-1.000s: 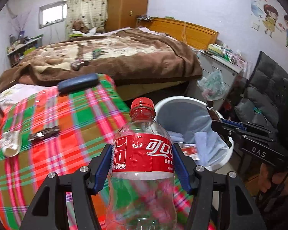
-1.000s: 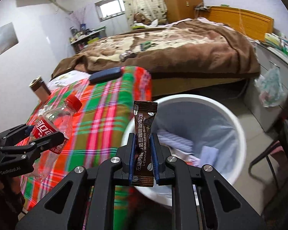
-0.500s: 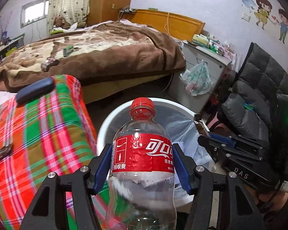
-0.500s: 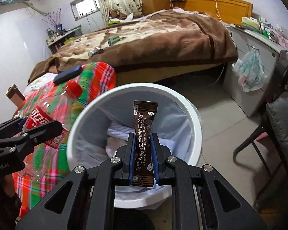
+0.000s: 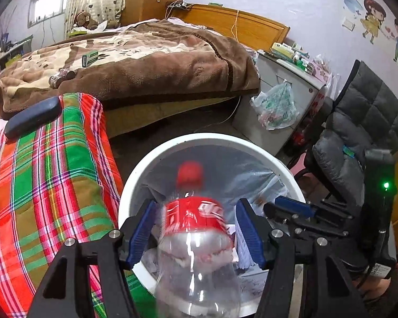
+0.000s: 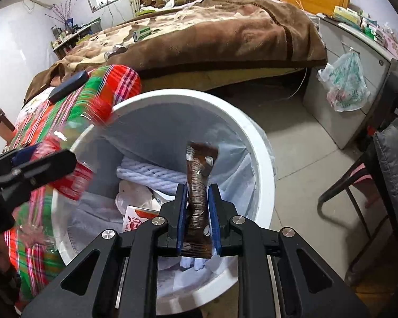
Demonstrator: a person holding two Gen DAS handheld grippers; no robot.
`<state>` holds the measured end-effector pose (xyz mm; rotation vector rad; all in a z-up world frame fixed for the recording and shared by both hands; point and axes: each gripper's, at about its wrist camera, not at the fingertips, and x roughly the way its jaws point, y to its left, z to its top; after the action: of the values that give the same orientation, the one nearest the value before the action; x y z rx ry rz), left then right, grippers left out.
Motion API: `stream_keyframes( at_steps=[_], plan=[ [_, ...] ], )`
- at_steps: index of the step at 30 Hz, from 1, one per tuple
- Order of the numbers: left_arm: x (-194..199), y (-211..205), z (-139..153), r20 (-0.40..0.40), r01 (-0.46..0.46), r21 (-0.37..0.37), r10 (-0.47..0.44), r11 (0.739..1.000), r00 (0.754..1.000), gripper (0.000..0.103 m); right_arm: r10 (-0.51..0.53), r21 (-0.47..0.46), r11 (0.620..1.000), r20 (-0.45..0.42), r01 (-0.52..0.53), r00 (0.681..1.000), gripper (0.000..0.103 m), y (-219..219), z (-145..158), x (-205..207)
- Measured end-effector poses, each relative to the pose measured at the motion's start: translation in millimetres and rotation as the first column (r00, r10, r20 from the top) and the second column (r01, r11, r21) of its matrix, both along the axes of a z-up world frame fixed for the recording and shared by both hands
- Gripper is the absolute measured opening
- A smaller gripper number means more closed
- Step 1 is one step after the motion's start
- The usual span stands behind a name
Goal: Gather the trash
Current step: 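Open both tools to drop the bottle and wrapper into the bin, then move both tools back over the bed toward the paper cup and chocolate bar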
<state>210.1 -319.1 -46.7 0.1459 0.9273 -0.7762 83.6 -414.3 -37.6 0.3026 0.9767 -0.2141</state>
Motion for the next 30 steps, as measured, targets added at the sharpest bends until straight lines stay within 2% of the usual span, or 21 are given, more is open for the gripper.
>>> stream_keyframes(
  at_steps=[1,3,7,10,20,30],
  plan=[
    [-0.1,1.6,0.7,0.003,-0.001,-0.003,0.001,1.000,1.000,0.064,0.002,0.001,1.000,0.007,-0.002,1.000,0.041,-0.2,0.8,-1.2],
    [0.1,4.5,2.5,0.009,-0.010,-0.006,0.010,1.000,1.000,0.064,0.004,0.001,1.000,0.023,-0.004,1.000,0.062,1.0,3.0,-4.2],
    [-3.3,12.9,6.8,0.013,-0.018,-0.016,0.018,1.000,1.000,0.065,-0.017,0.001,1.000,0.036,0.017,0.999,0.062,1.2,6.3,-10.3],
    [-6.6,21.5,11.9,0.021,-0.027,-0.024,0.028,0.999,0.999,0.070,-0.020,0.001,1.000,0.038,0.020,0.999,0.062,1.4,8.3,-13.8],
    [-12.4,67.8,35.8,0.066,-0.100,-0.045,0.102,0.994,0.993,0.070,-0.015,-0.037,0.999,0.091,0.018,0.996,0.062,18.3,28.6,-15.1],
    [-16.0,126.9,48.8,0.096,-0.192,-0.053,0.196,0.980,0.976,0.070,0.052,-0.049,0.998,0.137,-0.046,0.989,0.062,55.0,42.0,-8.6]
  ],
)
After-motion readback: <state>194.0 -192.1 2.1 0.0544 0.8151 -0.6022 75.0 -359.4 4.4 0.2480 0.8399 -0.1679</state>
